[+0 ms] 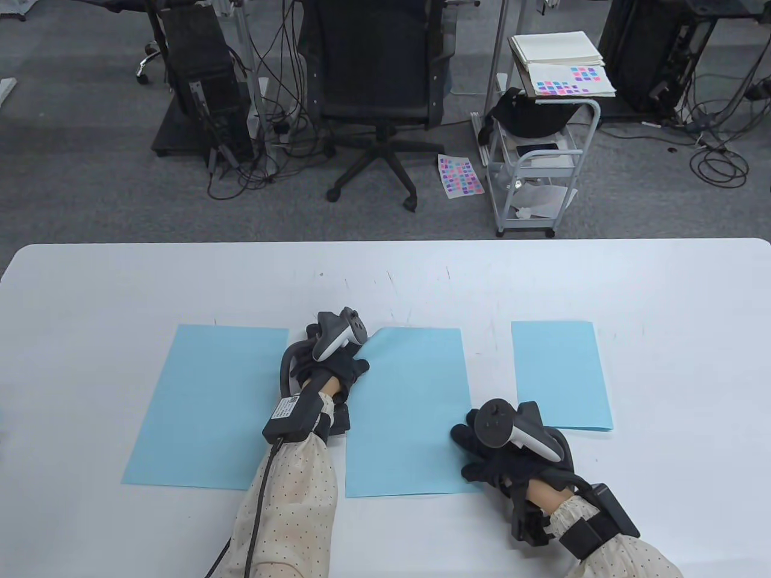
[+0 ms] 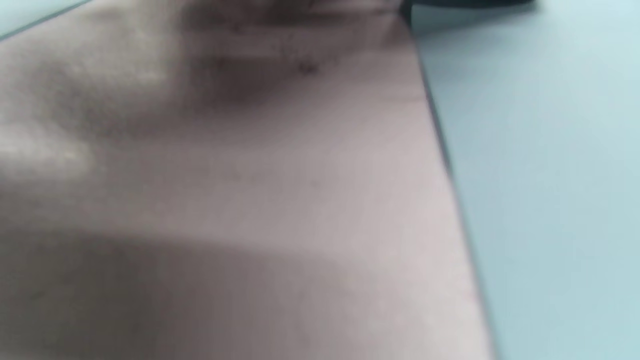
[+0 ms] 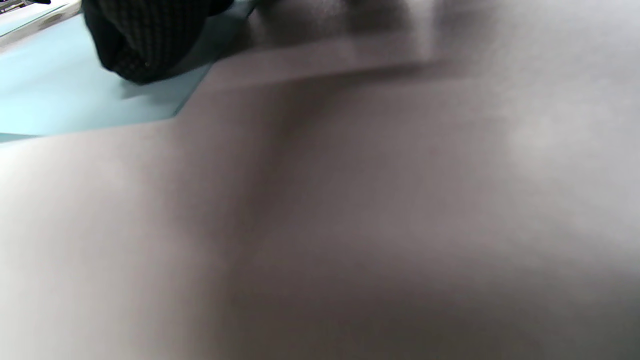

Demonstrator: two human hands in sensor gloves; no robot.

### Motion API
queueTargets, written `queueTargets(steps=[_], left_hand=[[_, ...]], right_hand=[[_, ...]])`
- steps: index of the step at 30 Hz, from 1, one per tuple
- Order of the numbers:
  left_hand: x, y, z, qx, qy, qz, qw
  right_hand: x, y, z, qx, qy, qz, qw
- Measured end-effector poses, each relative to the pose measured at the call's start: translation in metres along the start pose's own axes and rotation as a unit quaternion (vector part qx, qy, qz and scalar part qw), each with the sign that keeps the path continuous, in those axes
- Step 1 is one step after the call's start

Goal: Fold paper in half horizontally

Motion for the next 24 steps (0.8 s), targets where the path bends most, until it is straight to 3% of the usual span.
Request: queueTargets(steps=[13,24], left_hand=[[-0.019,0.009,0.018,0.035,0.041,0.068,0.996],[-0.044,0.012,0.052,0.070,0.172,0.041,0.982]], right_hand=[[0.000,0.000,0.000,0.000,-0.001,0.000,1.000],[0.000,0.000,0.000,-0.001,-0.001,-0.001,1.000]])
Point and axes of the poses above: the tracker on the back of each hand, its own y axis roughly to the thumb side, its own z axis roughly from the fingertips to the wrist, x = y × z, the point moved 4 cm from there along -z, roughly from the wrist to the fingertips, and after that the axes turned 13 degrees about x, right-handed, at the moved point
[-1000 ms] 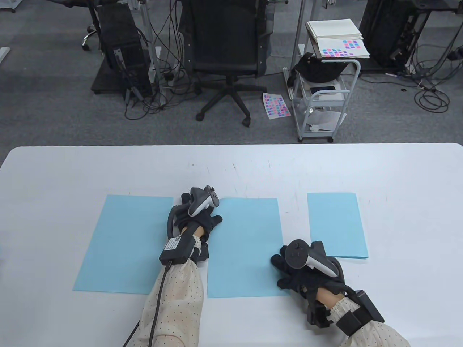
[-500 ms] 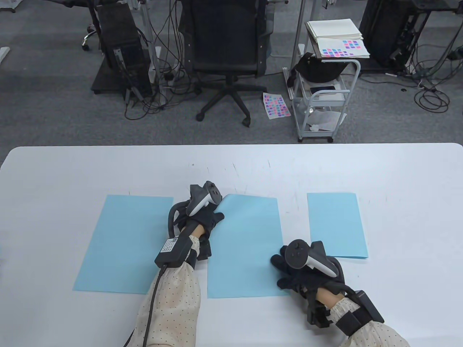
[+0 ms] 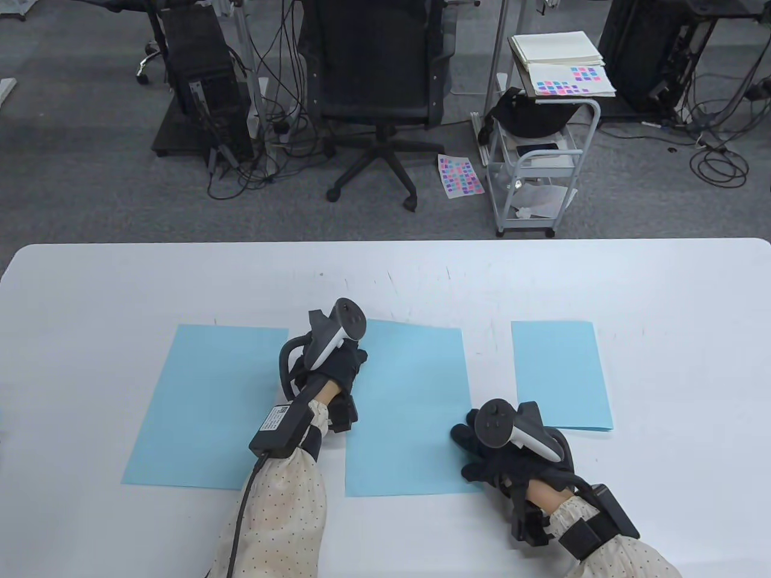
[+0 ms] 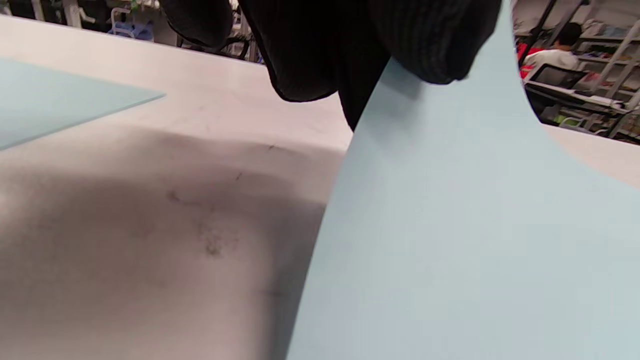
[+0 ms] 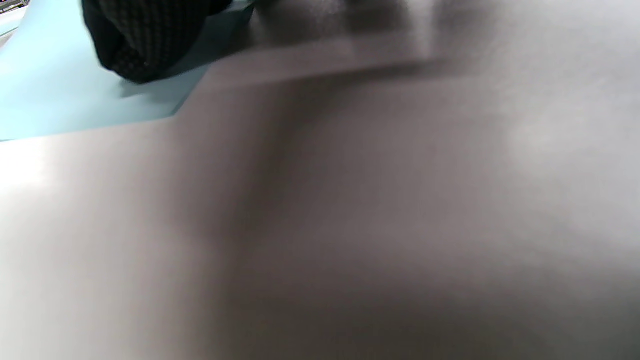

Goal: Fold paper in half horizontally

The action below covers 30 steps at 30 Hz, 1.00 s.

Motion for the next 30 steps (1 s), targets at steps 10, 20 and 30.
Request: queueTargets(steps=[10,20,30], left_hand=[[-0.006,0.012,0.041,0.056,0.022,0.003,0.998],[0.008,0.011,0.082,0.086,0.017,-0.002,0.996],[0.028,0.005,0.106,0.103,-0.012,-0.017,0.994]], right_hand=[[-0.001,-0.001,0.000,-0.003,0.001,-0.008,1.000],[-0.001,-0.002,0.001,-0.004,0.004,-0.015,1.000],[-0.002,-0.002,0.001,-0.005,0.006,-0.020,1.000]])
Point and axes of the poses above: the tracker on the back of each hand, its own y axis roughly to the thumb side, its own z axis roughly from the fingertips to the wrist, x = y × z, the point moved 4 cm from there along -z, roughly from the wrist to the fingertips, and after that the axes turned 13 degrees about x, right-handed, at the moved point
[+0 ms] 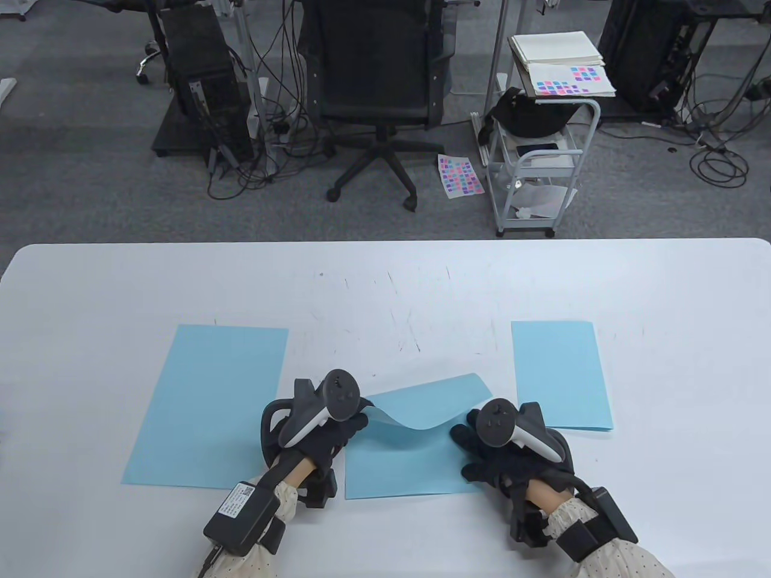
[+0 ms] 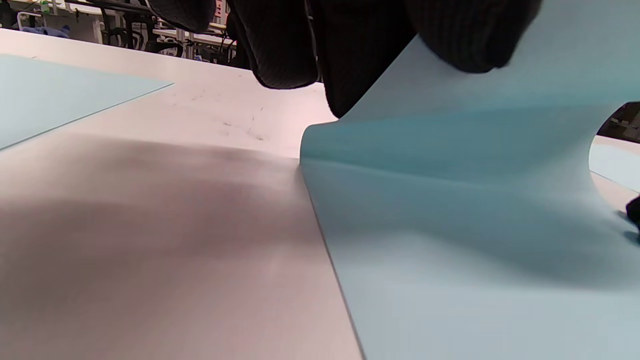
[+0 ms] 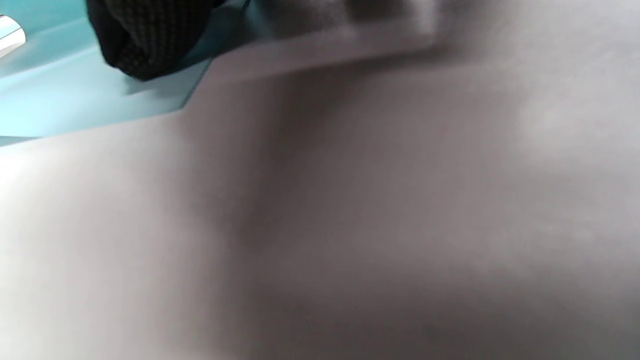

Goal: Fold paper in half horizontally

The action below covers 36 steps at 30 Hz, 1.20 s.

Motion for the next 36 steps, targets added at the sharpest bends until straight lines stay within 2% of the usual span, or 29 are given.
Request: queueTargets(steps=[10,27,36], left_hand=[[0.023,-0.002,0.017,0.018,-0.033,0.001,0.999],[0.046,0.018,0.018,0.057,-0.084,-0.158,0.982],[0.052,0.014,0.024,0.053,-0.109,-0.131,0.984]], right_hand=[[-0.001,0.000,0.000,0.000,0.007,-0.005,1.000],[-0.001,-0.001,0.000,0.002,0.011,-0.006,1.000],[-0.001,-0.001,-0.001,0.003,0.011,-0.006,1.000]])
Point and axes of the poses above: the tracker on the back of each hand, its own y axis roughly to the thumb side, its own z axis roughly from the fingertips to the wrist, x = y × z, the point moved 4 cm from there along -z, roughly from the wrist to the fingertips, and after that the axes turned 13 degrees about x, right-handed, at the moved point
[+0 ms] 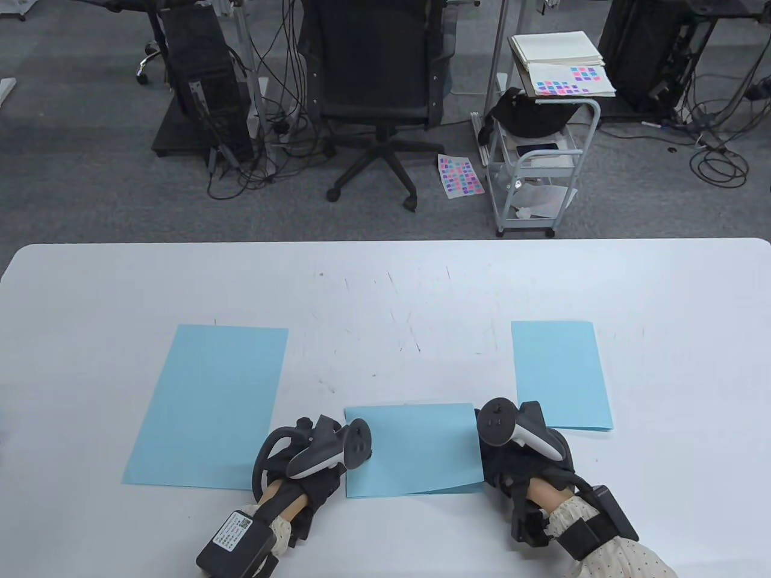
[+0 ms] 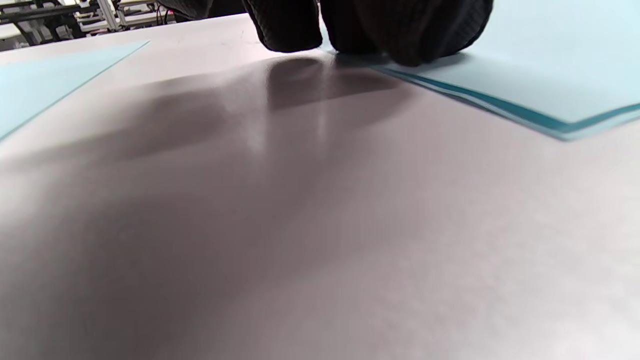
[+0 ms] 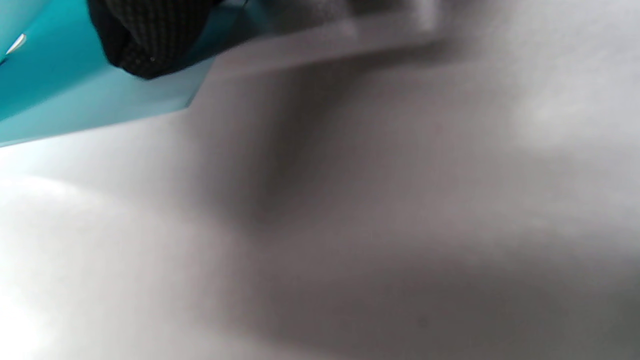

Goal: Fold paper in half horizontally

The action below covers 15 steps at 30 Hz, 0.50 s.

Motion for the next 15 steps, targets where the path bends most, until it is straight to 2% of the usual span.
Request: queueTargets(steps=[3,9,15], left_hand=[[0.004,0.000,0.002,0.000,-0.001,0.013,1.000],[0.005,0.004,0.002,-0.006,0.004,-0.026,1.000],[0.007,0.004,0.005,-0.004,-0.002,-0.029,1.000]], right_hand=[[0.000,0.000,0.000,0.000,-0.001,0.000,1.000],[0.006,0.000,0.003,0.000,-0.007,-0.005,1.000],[0.036,-0.007,0.018,-0.028,-0.058,-0.036,0.997]])
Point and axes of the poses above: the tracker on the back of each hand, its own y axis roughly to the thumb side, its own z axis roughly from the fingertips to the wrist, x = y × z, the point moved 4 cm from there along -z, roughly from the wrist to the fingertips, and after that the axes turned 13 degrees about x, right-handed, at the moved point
